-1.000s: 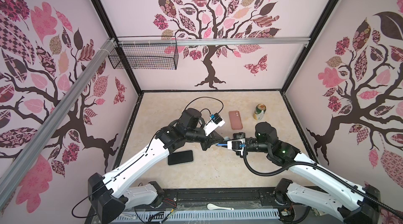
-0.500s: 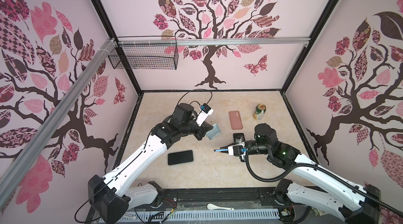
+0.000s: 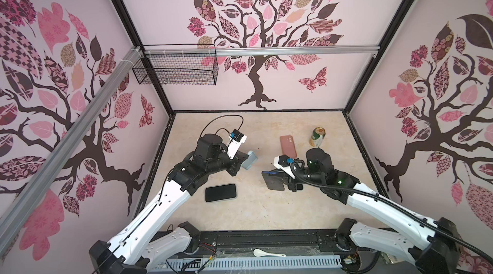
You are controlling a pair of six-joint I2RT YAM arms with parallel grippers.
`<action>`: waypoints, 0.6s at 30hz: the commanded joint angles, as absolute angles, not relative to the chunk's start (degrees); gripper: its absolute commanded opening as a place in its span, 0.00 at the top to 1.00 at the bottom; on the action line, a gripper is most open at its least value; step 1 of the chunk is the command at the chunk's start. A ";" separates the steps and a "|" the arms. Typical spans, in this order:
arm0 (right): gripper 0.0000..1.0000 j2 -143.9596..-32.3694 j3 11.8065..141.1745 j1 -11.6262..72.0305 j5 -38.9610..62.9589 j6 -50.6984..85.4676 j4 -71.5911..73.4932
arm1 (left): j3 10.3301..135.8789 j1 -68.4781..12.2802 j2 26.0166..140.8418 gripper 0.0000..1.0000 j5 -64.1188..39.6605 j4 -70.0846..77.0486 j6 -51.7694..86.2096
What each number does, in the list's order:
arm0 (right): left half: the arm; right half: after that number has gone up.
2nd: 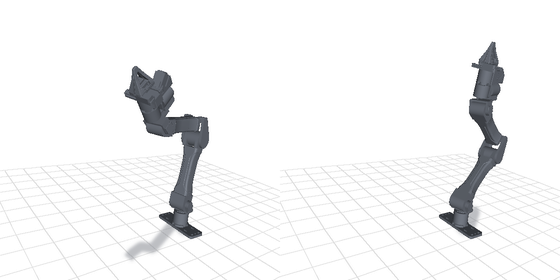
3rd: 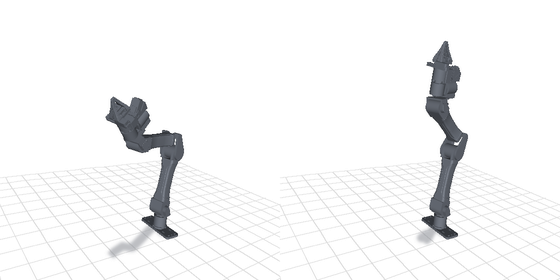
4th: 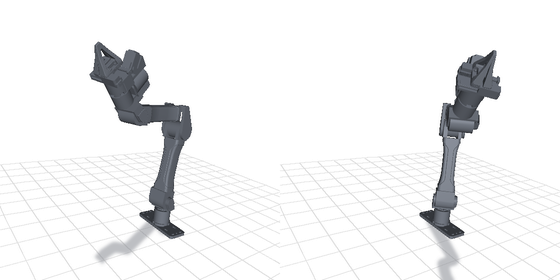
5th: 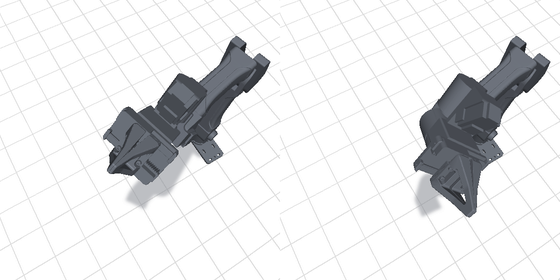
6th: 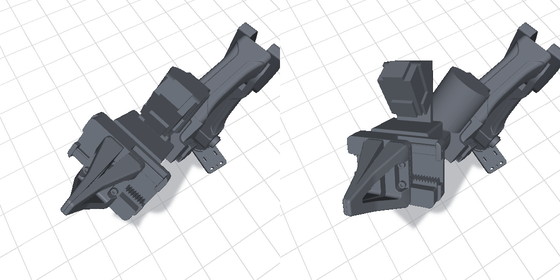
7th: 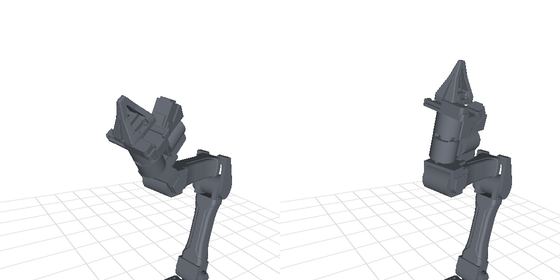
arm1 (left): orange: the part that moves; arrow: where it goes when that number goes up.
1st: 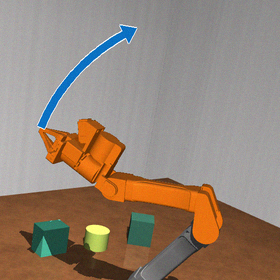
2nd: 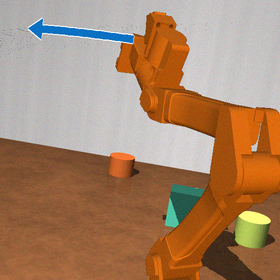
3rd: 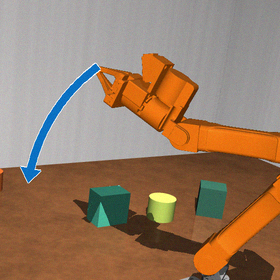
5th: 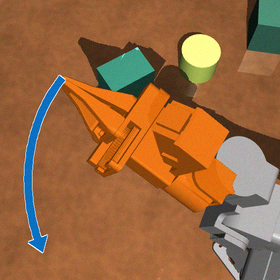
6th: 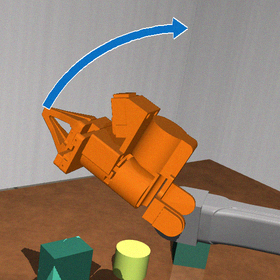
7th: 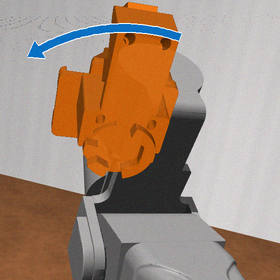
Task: Take the phone out of the phone case
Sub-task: Place the phone at the center of the table.
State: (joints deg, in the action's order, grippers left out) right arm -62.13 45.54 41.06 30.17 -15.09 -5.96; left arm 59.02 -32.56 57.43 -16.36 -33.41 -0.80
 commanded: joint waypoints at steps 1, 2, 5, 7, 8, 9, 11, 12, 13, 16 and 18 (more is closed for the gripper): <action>1.00 -67.05 51.73 39.28 31.95 -3.75 -8.95 | 54.83 -30.35 55.00 1.00 -18.24 -31.02 2.91; 1.00 -68.80 52.55 38.83 31.12 -0.79 -9.13 | 53.62 -28.72 54.07 1.00 -19.91 -29.88 4.29; 1.00 -73.20 55.94 38.79 26.51 5.30 -12.07 | 50.58 -22.16 51.23 1.00 -24.63 -27.19 7.79; 1.00 -76.23 58.96 38.80 23.57 8.84 -16.32 | 49.76 -18.40 49.97 1.00 -28.57 -26.08 8.82; 1.00 -77.82 60.41 38.80 21.18 10.60 -17.98 | 49.50 -17.00 49.56 1.00 -30.01 -25.79 9.17; 1.00 -78.91 61.55 38.83 18.48 12.41 -19.97 | 49.35 -16.32 49.48 1.00 -30.73 -25.67 9.25; 1.00 -80.53 62.95 38.76 11.42 16.37 -23.05 | 49.39 -16.00 49.57 1.00 -30.71 -25.91 8.86; 1.00 -81.04 63.50 38.76 6.70 18.87 -24.78 | 49.22 -16.04 49.80 1.00 -30.75 -25.85 8.63; 1.00 -81.37 63.87 38.79 3.15 20.60 -26.14 | 49.29 -16.06 50.01 1.00 -30.78 -25.75 8.55; 1.00 -81.69 64.46 38.84 -4.05 23.41 -29.47 | 49.04 -16.07 50.86 1.00 -31.40 -24.70 8.76; 1.00 -81.75 65.29 38.79 -5.40 24.52 -31.23 | 48.76 -16.00 51.31 1.00 -31.83 -23.75 9.29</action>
